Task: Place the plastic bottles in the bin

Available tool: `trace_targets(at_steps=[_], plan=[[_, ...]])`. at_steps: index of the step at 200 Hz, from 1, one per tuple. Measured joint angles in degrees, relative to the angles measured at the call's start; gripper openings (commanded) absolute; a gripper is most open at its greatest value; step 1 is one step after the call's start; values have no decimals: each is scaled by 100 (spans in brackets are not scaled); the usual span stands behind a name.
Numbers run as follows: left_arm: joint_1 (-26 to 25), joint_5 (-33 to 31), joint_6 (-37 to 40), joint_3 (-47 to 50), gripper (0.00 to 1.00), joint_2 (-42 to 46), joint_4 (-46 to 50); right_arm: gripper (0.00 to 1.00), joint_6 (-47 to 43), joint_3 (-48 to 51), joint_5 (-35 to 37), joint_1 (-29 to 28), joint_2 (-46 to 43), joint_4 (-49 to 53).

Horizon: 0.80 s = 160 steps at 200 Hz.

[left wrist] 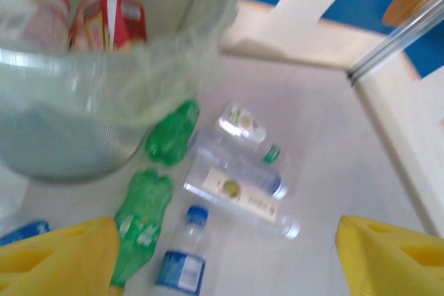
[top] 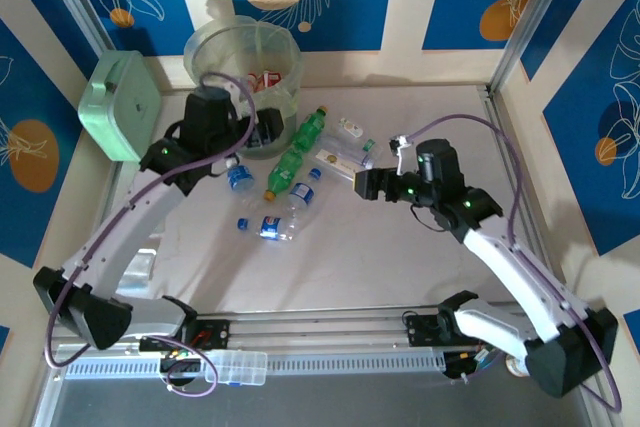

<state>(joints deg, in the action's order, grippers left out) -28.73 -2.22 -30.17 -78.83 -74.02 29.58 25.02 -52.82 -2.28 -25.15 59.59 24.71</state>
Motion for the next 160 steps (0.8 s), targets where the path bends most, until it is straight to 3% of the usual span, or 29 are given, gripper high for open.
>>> trace_targets(at_steps=[32, 83, 160], plan=[[-20, -4, 50, 1069, 81, 614, -2, 86, 212, -179, 37, 111, 911, 173], [-35, 63, 483, 1869, 81, 1051, -557, 83, 199, -1172, 48, 289, 2472, 245], [-44, 284, 782, 2044, 81, 756, -824, 82, -555, -2970, 343, 280, 4715, 942]])
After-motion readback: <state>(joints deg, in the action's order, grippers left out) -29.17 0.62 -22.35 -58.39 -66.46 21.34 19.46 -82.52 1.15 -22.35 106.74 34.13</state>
